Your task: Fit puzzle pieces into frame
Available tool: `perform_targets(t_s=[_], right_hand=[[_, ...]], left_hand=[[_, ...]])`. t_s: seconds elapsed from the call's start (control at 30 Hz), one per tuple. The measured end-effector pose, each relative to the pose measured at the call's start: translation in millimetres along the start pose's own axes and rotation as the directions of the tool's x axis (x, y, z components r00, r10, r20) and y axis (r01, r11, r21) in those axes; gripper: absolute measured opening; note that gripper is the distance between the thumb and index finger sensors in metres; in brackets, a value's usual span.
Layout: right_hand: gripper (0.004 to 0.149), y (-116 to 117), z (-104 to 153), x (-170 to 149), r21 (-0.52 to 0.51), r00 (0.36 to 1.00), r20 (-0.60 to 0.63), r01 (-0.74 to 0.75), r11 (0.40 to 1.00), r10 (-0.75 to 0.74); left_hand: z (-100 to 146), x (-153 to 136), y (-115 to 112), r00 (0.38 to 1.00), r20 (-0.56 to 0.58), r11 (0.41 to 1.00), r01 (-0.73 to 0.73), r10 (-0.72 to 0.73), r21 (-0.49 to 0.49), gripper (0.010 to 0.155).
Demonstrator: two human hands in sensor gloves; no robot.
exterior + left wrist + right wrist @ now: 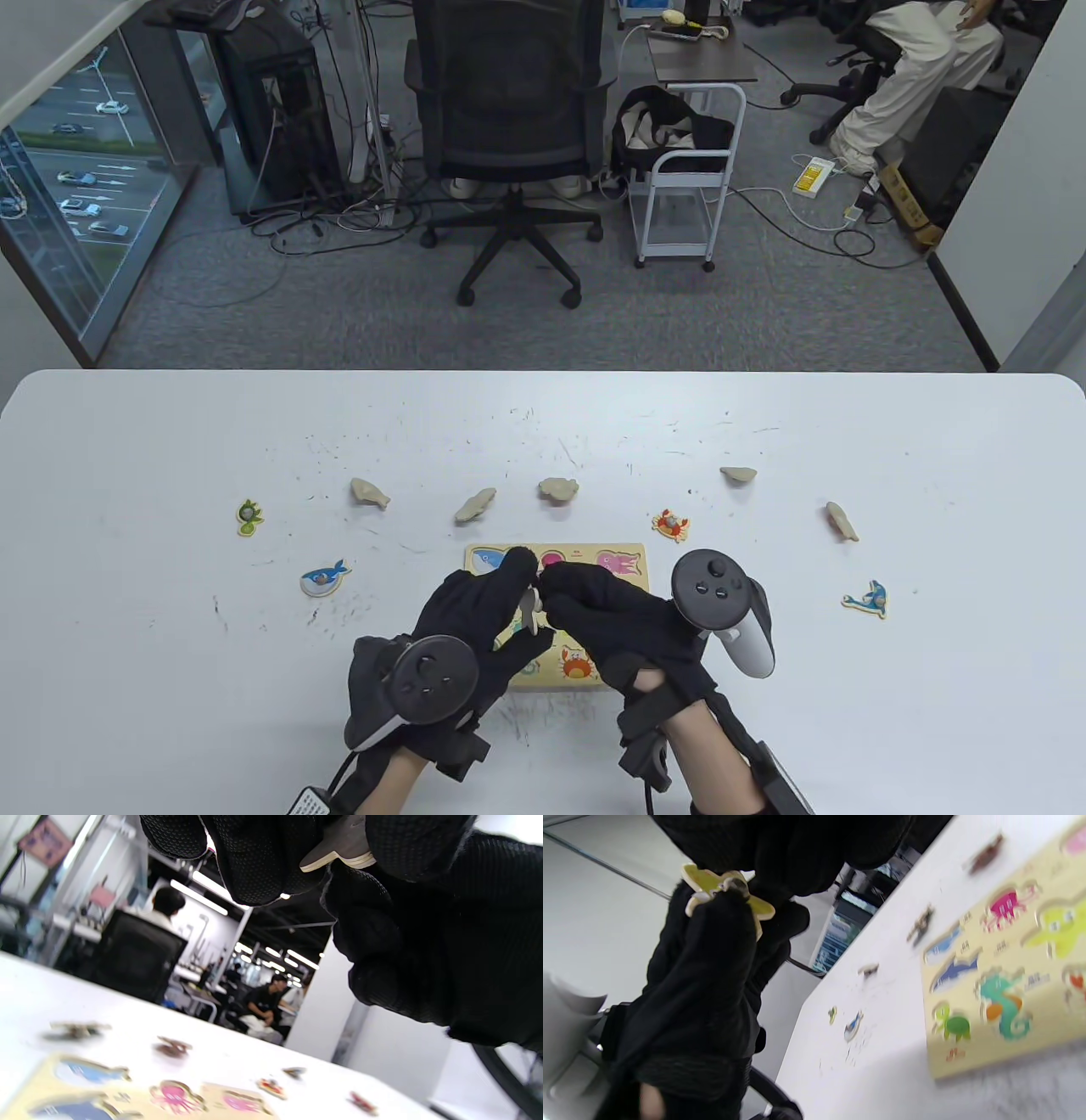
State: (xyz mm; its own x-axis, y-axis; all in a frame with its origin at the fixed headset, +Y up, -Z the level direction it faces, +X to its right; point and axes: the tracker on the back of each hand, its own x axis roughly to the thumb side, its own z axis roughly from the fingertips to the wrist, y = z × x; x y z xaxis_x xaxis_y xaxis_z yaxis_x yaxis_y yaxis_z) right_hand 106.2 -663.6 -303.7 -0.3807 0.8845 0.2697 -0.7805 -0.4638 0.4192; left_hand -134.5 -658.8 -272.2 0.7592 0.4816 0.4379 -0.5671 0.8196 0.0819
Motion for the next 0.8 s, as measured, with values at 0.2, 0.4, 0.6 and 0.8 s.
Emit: perform_targets(t_s=[0.2, 0.4, 0.6, 0.8], right_hand=[[0.05, -5, 17, 25, -0.195, 0.949, 0.126, -0.261, 0.945, 0.288], [0.051, 5, 21, 36, -0.234, 0.891, 0.191, -0.367, 0.9, 0.413], [0.051, 15, 23, 43, -0.272, 0.835, 0.188, -0.461, 0.845, 0.516], [0.051, 21, 21, 43, -0.272, 0.811, 0.15, -0.516, 0.812, 0.565]], left_hand=[[-9, -26, -6, 0.86, -0.049, 0.838, -0.507, 0.508, -0.201, 0.08], [-13, -38, -15, 0.709, -0.093, 0.663, -0.691, 0.699, -0.288, 0.08], [-14, -45, -25, 0.596, -0.158, 0.525, -0.783, 0.788, -0.333, 0.079], [-15, -46, -31, 0.592, -0.185, 0.505, -0.783, 0.785, -0.362, 0.08]])
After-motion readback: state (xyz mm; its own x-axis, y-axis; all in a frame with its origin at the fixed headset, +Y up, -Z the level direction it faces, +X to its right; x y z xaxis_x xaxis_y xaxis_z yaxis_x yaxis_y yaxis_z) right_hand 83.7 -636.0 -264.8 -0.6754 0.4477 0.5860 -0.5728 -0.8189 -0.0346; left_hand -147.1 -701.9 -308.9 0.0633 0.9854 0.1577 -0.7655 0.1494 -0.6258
